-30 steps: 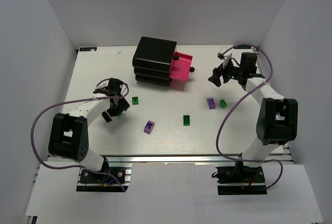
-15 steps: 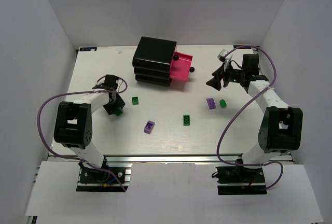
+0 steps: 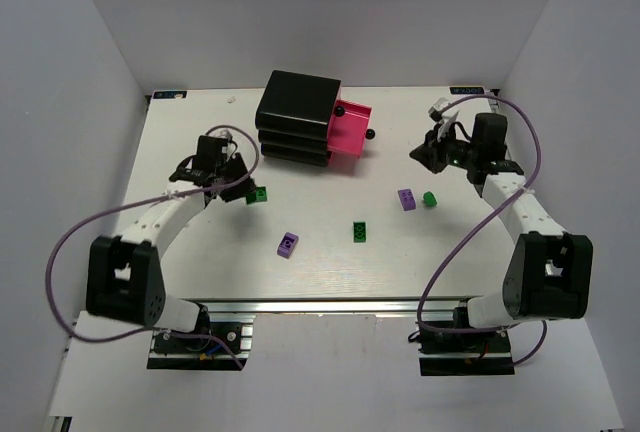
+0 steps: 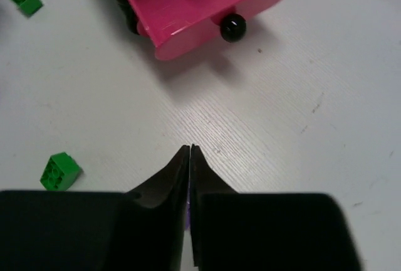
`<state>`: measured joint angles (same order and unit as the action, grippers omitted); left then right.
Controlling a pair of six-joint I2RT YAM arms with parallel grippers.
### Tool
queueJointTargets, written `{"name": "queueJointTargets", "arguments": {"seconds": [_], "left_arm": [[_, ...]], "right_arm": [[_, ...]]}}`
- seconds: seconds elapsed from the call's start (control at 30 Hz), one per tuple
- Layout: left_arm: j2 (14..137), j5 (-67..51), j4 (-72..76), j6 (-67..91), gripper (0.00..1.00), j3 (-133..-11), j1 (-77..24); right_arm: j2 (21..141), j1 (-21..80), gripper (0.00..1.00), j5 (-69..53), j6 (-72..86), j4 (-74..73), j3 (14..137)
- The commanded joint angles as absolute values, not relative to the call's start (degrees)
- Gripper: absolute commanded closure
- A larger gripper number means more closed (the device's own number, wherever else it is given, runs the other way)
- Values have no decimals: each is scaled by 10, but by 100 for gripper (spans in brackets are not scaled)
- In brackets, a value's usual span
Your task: Sort the legos into containers by color
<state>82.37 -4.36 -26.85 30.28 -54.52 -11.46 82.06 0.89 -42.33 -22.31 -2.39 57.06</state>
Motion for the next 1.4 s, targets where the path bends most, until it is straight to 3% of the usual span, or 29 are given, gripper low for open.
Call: {"name": "queueJointTargets", "arguments": {"seconds": [0.0,0.1,0.27,0.3,0.53,0.83,0.93,1.0,1.07,1.17,1.37], "left_arm": [[755,-220,-165,248,98,-562,-152],[811,-275,-148,249,99,-645,-202],[962,-246,-203,203,99,-855,-275],[1018,-238,-214,186,99,-932,-289],[1193,-116,-328,154,99,-1213,-324],[1271,32,-308,142,95,-1246,-349],[1288,53,-301,142,84,-1253,-354],[1292,68,-298,143,67,-1253,-359],[1299,75,-294,147,48,-1254,-359],[1306,73,-294,150,38,-1259,-359],[1299,64,-287,159,35,-1266,-359]], "right_arm": [[820,8,98,-303,-113,28,589],[893,-12,100,-321,-131,-156,702],[912,-15,99,-364,-157,-208,736],[907,-15,84,-364,-164,-211,733],[889,-19,68,-356,-171,-227,725],[884,-22,51,-345,-168,-221,719],[889,-21,32,-343,-170,-233,728],[889,-20,20,-345,-184,-238,729],[888,-21,20,-344,-187,-243,728],[891,-22,21,-336,-199,-264,731],[888,-21,23,-303,-230,-302,714]]}}
